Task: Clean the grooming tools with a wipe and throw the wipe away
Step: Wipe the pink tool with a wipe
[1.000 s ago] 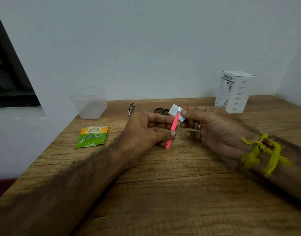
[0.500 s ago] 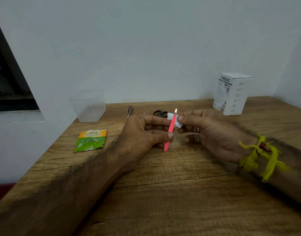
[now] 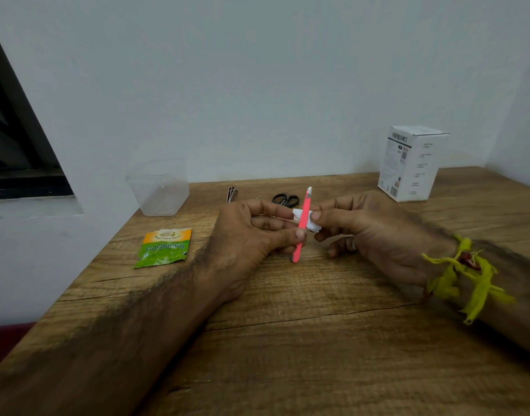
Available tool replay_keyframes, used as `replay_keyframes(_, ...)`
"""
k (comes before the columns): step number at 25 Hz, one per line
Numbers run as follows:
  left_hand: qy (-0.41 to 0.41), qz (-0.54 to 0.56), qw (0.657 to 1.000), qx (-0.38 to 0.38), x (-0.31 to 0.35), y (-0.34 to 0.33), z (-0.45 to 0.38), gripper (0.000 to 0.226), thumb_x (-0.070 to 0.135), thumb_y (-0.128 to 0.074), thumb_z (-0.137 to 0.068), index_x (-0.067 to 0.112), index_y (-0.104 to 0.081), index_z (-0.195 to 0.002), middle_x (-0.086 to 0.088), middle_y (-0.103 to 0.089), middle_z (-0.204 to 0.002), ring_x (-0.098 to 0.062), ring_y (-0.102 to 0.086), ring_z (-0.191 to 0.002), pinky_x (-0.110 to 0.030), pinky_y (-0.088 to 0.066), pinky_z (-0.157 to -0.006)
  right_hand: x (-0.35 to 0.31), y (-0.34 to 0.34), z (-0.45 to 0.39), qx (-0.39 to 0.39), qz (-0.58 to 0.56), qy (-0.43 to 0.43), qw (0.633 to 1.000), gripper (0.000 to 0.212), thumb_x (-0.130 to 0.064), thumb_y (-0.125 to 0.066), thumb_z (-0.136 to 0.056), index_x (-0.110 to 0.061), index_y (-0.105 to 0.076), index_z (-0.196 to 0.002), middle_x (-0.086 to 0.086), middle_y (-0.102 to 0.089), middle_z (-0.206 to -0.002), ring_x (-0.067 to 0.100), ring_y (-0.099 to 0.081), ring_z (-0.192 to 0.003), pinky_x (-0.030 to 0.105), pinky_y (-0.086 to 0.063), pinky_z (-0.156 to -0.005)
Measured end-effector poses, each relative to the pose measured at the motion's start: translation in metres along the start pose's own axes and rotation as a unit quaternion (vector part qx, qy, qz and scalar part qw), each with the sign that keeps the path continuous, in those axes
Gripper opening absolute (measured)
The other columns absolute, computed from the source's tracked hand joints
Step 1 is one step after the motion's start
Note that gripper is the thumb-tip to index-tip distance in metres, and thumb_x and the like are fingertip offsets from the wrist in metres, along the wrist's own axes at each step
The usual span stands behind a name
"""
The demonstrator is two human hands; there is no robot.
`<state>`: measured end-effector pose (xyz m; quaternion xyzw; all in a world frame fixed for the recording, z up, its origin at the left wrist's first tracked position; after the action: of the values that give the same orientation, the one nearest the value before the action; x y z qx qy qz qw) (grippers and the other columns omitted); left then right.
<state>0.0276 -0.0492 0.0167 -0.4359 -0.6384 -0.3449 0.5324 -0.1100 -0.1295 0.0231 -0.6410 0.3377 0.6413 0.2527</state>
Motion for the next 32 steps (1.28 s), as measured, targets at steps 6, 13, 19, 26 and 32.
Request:
replay_keyframes(6, -0.036, -0.014, 0.999, -0.001, 0.007, 0.000, 0.001, 0.045, -0.003, -0.084, -0.070, 0.007, -0.068, -0.111, -0.016, -0.077, -0.081, -0.025, -0.077, -0.072, -0.025, -0.059, -0.061, 0.001, 0.000, -0.002, 0.006, 0.024, 0.013, 1.000, 0.012, -0.013, -0.070, -0.088, -0.005, -0.079, -0.093, 0.013, -0.077, -0.091, 0.012, -0.064, -0.073, 0.027, -0.049, -0.053)
replay_keyframes(13, -0.067, -0.045, 0.997, -0.007, 0.012, -0.004, 0.003, 0.034, -0.003, -0.083, -0.073, 0.010, -0.072, -0.102, -0.011, -0.078, -0.080, -0.023, -0.077, -0.074, -0.025, -0.059, -0.062, 0.002, 0.001, -0.003, 0.009, 0.019, 0.015, 1.000, 0.014, -0.014, -0.069, -0.089, -0.004, -0.078, -0.093, 0.012, -0.077, -0.093, 0.012, -0.065, -0.075, 0.028, -0.048, -0.054)
replay_keyframes(19, -0.066, -0.054, 0.996, -0.014, 0.012, -0.004, 0.003, 0.035, -0.002, -0.082, -0.074, 0.007, -0.072, -0.107, -0.010, -0.078, -0.086, -0.023, -0.078, -0.079, -0.027, -0.061, -0.066, -0.002, -0.002, 0.000, -0.004, 0.033, 0.023, 0.999, 0.013, -0.014, -0.068, -0.090, -0.007, -0.078, -0.087, 0.012, -0.077, -0.092, 0.012, -0.064, -0.075, 0.028, -0.048, -0.054)
replay_keyframes(26, -0.081, -0.073, 0.994, -0.003, 0.015, -0.005, 0.007, 0.028, 0.008, -0.080, -0.080, 0.007, -0.074, -0.108, -0.009, -0.078, -0.090, -0.022, -0.077, -0.077, -0.027, -0.061, -0.064, -0.005, -0.008, 0.004, -0.014, 0.087, 0.051, 0.995, 0.013, -0.018, -0.069, -0.091, -0.010, -0.077, -0.086, 0.016, -0.075, -0.093, 0.019, -0.062, -0.080, 0.030, -0.047, -0.061)
replay_keyframes(32, -0.117, -0.098, 0.988, 0.036, 0.025, -0.003, 0.010, 0.020, 0.010, -0.081, -0.082, 0.008, -0.076, -0.101, -0.004, -0.078, -0.089, -0.018, -0.075, -0.065, -0.025, -0.059, -0.054, -0.005, -0.011, 0.003, -0.037, 0.062, 0.043, 0.996, 0.012, -0.014, -0.068, -0.091, -0.008, -0.078, -0.089, 0.013, -0.076, -0.093, 0.015, -0.063, -0.081, 0.027, -0.045, -0.060)
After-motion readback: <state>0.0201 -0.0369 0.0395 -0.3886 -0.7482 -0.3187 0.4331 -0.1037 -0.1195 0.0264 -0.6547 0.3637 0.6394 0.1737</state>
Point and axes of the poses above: each hand's wrist, its own z-axis away from the middle knuckle, its own y-axis out of the back of the hand, x = y × z, the point moved 9 cm from there along -z, towards the middle knuckle
